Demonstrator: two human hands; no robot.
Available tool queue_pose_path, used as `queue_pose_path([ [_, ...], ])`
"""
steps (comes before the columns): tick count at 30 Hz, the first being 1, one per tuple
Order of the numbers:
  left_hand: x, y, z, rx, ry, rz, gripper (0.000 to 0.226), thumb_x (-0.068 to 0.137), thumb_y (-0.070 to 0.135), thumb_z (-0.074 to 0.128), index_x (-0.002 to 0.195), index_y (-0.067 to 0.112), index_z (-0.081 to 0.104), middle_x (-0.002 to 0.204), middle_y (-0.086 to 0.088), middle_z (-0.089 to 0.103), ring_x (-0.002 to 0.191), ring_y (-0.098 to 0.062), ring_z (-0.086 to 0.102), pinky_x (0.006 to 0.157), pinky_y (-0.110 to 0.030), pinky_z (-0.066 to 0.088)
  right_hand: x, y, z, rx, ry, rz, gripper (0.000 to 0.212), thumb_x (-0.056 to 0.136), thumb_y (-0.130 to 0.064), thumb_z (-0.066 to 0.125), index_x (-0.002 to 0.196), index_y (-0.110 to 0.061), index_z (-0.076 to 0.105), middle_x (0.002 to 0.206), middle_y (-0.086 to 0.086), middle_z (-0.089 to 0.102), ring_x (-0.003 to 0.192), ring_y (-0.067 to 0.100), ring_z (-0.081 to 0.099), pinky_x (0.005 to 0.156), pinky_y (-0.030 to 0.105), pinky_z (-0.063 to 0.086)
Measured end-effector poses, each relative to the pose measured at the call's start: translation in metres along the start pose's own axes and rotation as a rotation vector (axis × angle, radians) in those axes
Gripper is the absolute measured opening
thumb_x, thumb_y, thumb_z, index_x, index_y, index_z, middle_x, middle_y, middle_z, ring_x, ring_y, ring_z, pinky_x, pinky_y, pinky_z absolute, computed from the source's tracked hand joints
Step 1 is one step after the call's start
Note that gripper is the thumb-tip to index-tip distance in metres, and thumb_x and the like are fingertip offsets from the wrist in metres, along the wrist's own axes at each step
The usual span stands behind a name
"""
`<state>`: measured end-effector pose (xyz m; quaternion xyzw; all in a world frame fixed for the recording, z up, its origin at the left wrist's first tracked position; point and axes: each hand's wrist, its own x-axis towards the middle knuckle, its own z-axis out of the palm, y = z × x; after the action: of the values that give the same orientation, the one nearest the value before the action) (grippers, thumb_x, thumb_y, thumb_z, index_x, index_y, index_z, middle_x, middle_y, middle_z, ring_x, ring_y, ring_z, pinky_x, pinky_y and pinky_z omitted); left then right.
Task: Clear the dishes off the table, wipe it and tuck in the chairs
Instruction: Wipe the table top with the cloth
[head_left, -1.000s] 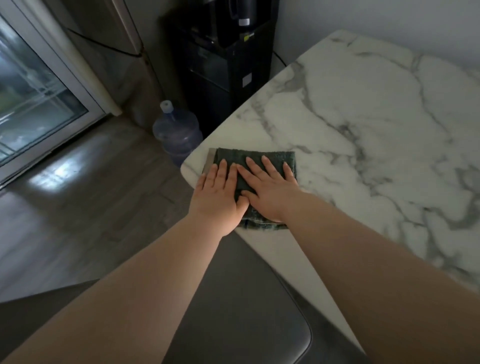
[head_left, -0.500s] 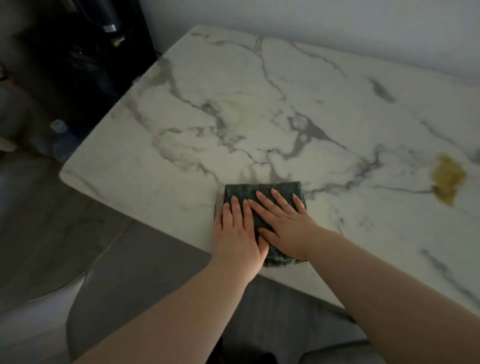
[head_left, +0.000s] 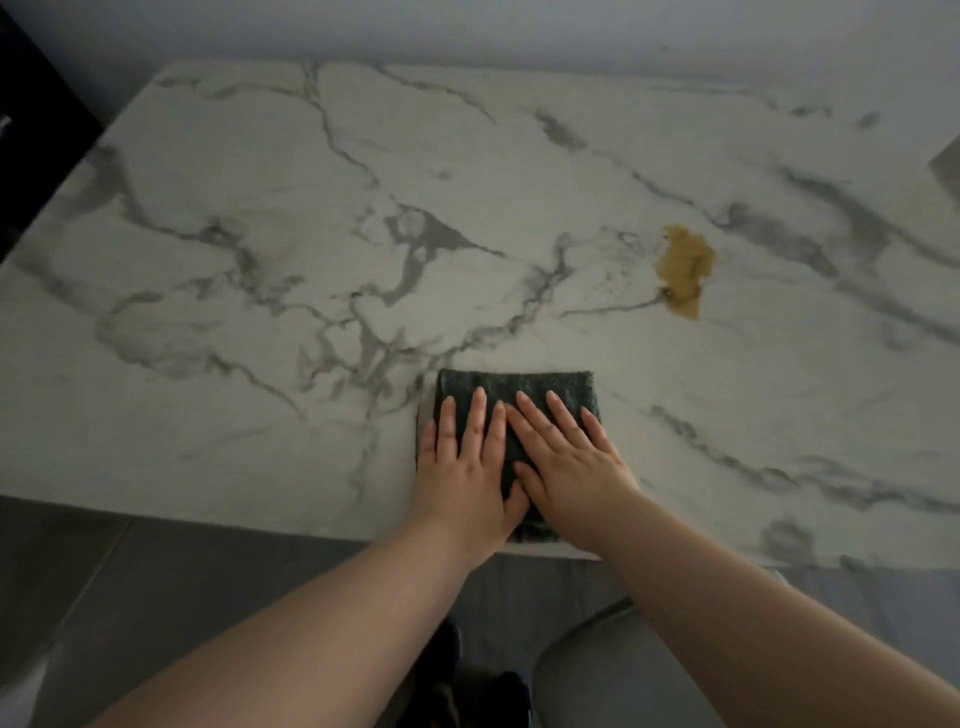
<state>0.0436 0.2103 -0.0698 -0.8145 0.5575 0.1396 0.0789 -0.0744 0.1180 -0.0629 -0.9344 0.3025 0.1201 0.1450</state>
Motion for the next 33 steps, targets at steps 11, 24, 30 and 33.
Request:
queue_pose_path([
  [11,0.125,-0.036,-0.038,0.006,0.075,0.113,0.075,0.095,0.052,0.023,0.155,0.018,-0.006,0.162,-0.003,-0.014,0.149,-0.017,-0.012,0.121,-0.039,-0.004,0.108,0.024,-0.038,0.074,0.023,0.182,0.060,0.100,-0.048,0.020,0.153,-0.033,-0.007,0.159,-0.014,-0.015,0.147,0.015,-0.015,0.119,0.040,-0.006],
  [24,0.078,-0.033,-0.025,-0.068,0.034,0.135,0.072,0.097,0.052,0.024,0.155,0.022,-0.007,0.162,0.000,-0.017,0.150,-0.018,-0.011,0.121,-0.037,-0.002,0.070,0.005,-0.025,0.110,-0.021,0.204,0.061,0.101,-0.046,0.021,0.152,-0.033,-0.010,0.159,-0.014,-0.018,0.146,0.015,-0.018,0.118,0.039,-0.006],
  [30,-0.003,-0.012,0.000,-0.054,0.017,0.106,0.070,0.097,0.049,0.022,0.155,0.019,-0.004,0.162,-0.005,-0.015,0.150,-0.022,-0.008,0.122,-0.039,0.000,-0.007,-0.026,0.006,0.144,0.003,0.196,0.061,0.100,-0.045,0.021,0.152,-0.034,-0.009,0.159,-0.015,-0.017,0.146,0.013,-0.018,0.119,0.038,-0.007],
  [33,-0.050,0.002,0.019,-0.063,0.113,0.086,0.069,0.090,0.045,0.028,0.151,0.012,0.030,0.159,-0.014,0.021,0.145,-0.030,0.027,0.116,-0.045,0.023,-0.048,-0.041,0.024,0.150,0.012,0.195,0.062,0.100,-0.046,0.020,0.151,-0.035,-0.011,0.158,-0.015,-0.020,0.145,0.012,-0.021,0.118,0.037,-0.009],
])
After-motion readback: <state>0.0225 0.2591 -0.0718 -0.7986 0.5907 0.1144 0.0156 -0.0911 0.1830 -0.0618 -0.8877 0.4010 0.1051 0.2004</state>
